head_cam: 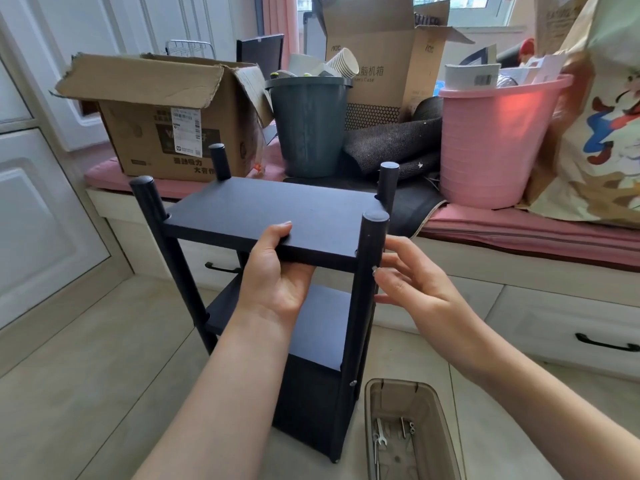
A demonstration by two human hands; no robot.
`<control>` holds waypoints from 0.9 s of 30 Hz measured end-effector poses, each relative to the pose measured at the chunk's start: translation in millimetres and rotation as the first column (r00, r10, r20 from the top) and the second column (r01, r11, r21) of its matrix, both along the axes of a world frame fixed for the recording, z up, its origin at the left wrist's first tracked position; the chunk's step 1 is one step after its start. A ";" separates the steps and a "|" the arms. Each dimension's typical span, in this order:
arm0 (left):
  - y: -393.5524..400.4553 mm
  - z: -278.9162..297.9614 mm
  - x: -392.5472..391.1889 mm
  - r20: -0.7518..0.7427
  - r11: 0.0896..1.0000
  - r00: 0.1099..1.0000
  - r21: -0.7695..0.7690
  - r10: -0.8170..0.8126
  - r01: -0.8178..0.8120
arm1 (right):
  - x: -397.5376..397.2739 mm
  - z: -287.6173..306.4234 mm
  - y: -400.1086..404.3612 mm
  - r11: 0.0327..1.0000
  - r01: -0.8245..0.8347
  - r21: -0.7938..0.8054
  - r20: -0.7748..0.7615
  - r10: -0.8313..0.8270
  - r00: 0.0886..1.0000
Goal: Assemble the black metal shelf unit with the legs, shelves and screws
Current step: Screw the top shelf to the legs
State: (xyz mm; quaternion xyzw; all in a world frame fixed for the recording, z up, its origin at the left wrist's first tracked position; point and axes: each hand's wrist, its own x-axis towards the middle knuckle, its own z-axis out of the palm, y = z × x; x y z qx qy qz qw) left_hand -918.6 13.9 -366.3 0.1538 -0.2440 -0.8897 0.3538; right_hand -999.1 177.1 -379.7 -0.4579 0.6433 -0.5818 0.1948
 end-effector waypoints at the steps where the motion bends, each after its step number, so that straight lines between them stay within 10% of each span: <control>1: -0.7 0.1 0.1 -0.006 1.000 1.000 -0.011 -0.004 0.004 | -0.6 -0.1 0.2 1.000 -0.002 -0.003 0.017 0.002 1.000; 27: 2.2 0.5 -1.7 -0.007 1.000 1.000 0.018 -0.004 0.004 | -7.8 2.5 3.3 1.000 0.007 0.003 0.122 -0.007 0.993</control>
